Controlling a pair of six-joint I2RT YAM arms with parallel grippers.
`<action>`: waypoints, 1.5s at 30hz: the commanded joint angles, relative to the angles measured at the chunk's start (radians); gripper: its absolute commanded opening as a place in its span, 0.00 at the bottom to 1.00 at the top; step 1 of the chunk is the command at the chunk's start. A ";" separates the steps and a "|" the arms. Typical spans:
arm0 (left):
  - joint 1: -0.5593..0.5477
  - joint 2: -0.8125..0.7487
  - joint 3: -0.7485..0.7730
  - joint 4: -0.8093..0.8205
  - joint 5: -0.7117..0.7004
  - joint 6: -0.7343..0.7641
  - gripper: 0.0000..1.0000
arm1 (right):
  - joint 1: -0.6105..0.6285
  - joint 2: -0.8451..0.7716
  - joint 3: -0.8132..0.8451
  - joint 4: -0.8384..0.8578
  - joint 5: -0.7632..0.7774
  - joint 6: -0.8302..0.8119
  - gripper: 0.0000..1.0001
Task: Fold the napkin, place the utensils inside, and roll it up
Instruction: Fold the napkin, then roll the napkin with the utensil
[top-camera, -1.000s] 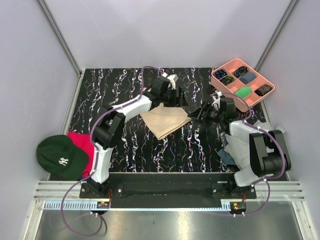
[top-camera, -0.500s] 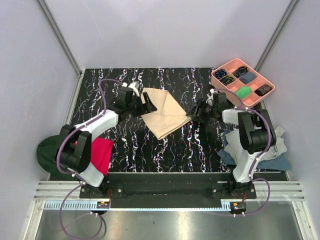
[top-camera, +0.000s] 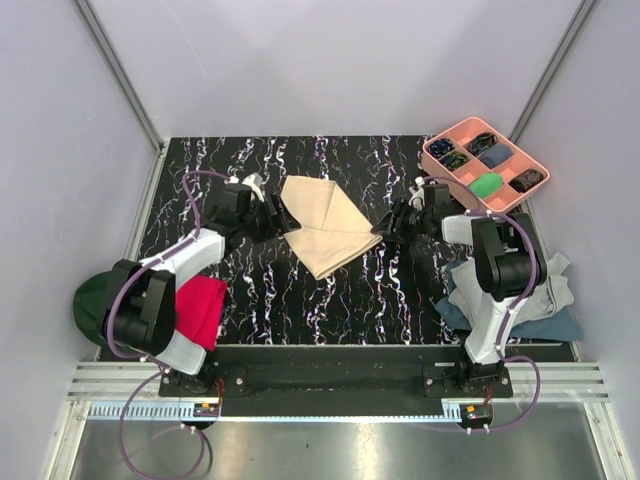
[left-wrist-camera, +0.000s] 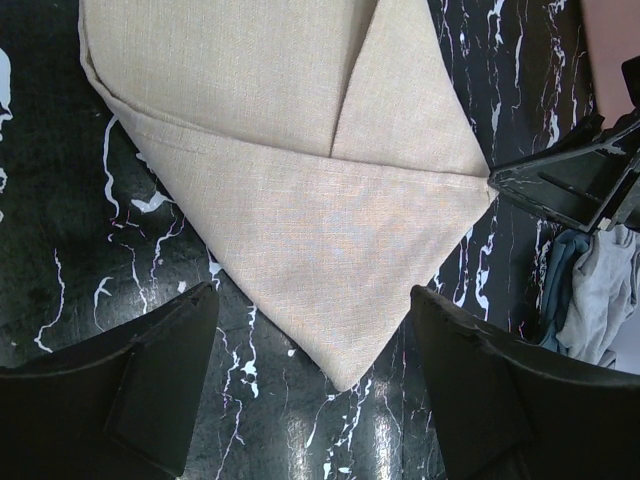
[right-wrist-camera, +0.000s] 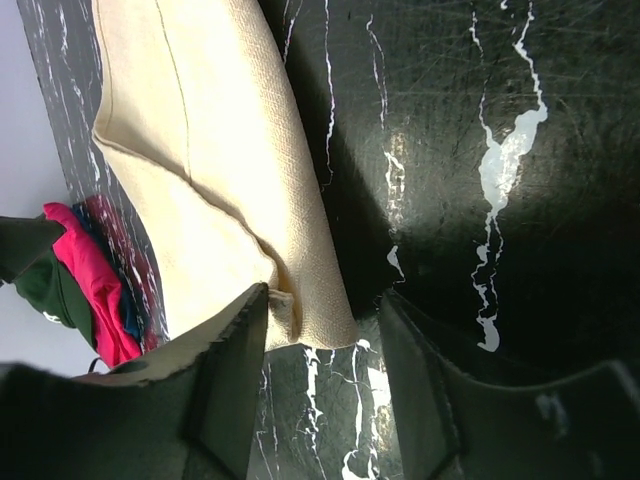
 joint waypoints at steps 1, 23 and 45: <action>0.010 -0.047 -0.006 0.048 0.028 -0.003 0.80 | -0.004 0.030 0.015 0.001 -0.026 -0.034 0.52; 0.016 -0.134 -0.297 0.198 0.113 -0.135 0.80 | 0.048 -0.196 -0.236 0.004 0.153 0.179 0.00; -0.033 0.007 -0.509 0.583 0.146 -0.341 0.54 | 0.162 -0.360 -0.448 0.081 0.305 0.366 0.00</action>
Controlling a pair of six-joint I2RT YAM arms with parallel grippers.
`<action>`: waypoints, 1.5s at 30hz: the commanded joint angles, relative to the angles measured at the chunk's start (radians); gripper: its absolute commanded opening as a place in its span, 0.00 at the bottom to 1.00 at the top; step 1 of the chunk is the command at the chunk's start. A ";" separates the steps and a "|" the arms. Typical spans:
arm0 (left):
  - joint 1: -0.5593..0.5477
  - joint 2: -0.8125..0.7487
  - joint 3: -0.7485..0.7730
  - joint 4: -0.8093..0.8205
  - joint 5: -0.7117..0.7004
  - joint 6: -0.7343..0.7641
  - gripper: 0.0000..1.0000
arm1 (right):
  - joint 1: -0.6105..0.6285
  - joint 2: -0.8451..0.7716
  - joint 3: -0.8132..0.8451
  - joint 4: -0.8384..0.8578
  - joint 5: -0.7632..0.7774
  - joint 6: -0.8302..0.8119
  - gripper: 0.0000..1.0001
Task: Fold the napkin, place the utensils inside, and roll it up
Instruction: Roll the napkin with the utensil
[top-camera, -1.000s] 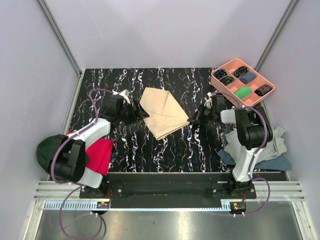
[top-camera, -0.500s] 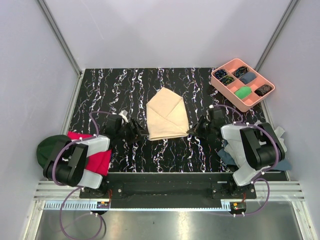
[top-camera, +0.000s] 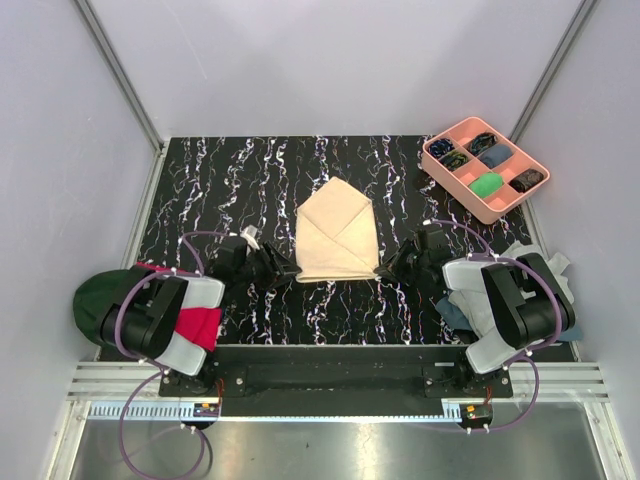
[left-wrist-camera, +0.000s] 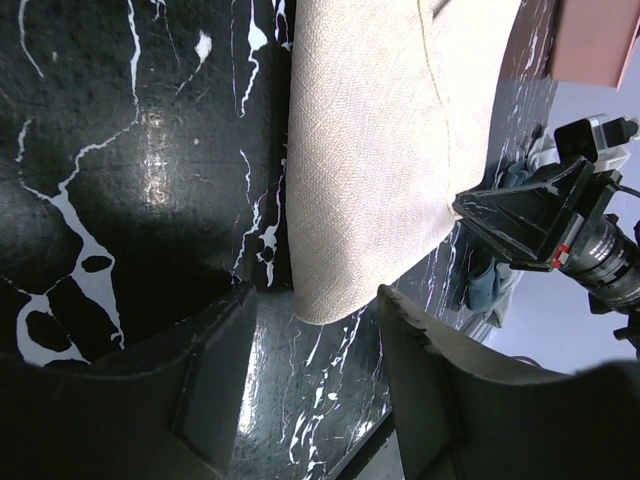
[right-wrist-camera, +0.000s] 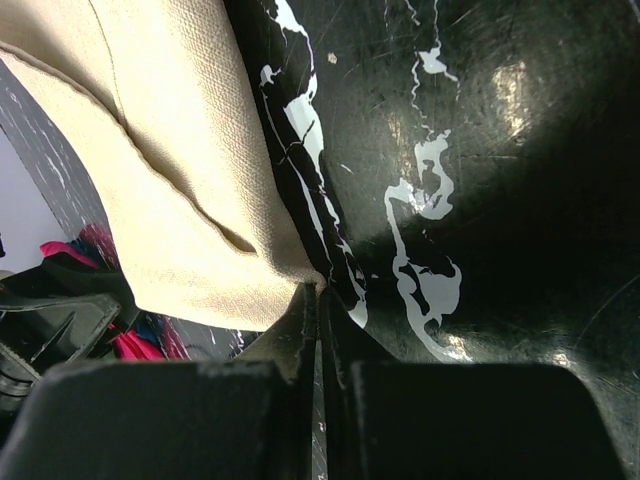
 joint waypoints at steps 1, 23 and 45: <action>-0.017 0.043 0.003 0.074 -0.012 -0.012 0.54 | 0.003 -0.023 -0.006 0.010 0.043 0.001 0.00; -0.063 0.178 0.114 0.095 0.012 -0.027 0.01 | 0.006 -0.067 -0.012 0.016 0.066 -0.044 0.11; 0.087 0.157 0.305 -0.298 0.294 0.076 0.00 | 0.634 -0.103 0.267 -0.015 0.673 -0.798 0.76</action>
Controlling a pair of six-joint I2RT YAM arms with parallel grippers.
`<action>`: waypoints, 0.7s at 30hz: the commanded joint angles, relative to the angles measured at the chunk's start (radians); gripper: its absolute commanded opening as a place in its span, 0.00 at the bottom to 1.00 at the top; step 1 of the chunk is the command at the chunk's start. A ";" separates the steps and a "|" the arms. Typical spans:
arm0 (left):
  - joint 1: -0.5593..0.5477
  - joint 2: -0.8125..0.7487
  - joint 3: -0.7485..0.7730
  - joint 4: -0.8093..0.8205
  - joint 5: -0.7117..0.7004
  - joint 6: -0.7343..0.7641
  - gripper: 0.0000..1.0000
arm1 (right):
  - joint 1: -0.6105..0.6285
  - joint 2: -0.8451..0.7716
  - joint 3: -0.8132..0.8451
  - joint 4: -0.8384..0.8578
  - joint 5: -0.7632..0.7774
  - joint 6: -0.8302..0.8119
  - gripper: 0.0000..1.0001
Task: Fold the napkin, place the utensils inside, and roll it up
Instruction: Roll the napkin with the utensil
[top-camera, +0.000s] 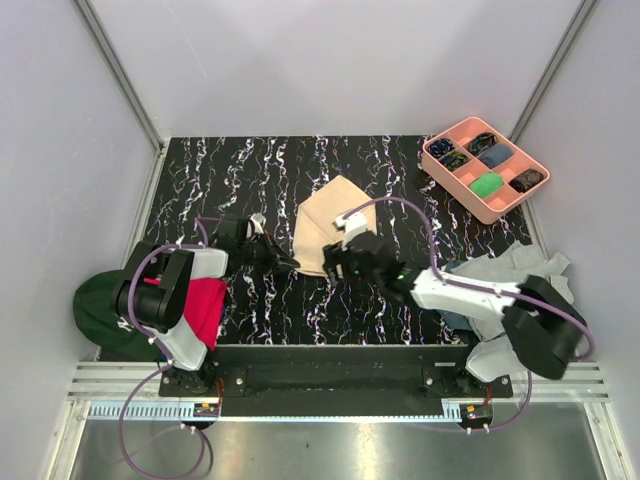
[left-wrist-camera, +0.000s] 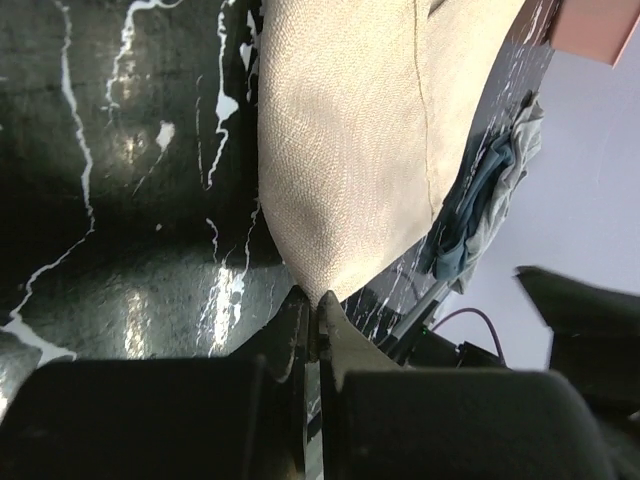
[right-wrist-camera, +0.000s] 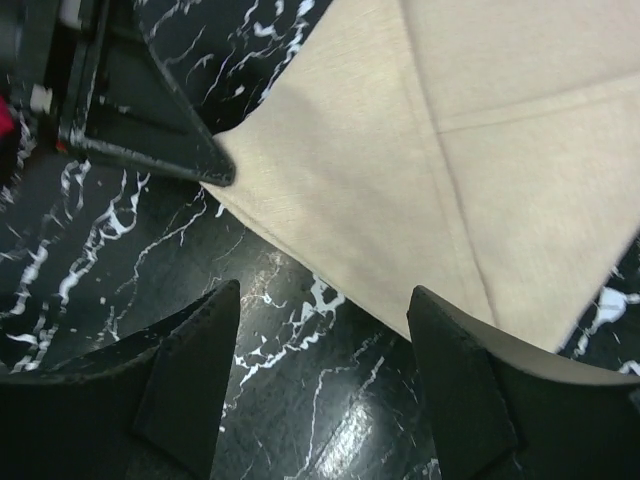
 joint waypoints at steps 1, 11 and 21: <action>0.021 -0.012 0.044 -0.041 0.091 0.027 0.00 | 0.118 0.123 0.106 0.063 0.183 -0.196 0.77; 0.061 0.004 0.058 -0.087 0.140 0.048 0.00 | 0.330 0.358 0.188 0.170 0.430 -0.463 0.76; 0.084 0.001 0.070 -0.133 0.154 0.079 0.00 | 0.355 0.533 0.225 0.262 0.607 -0.574 0.61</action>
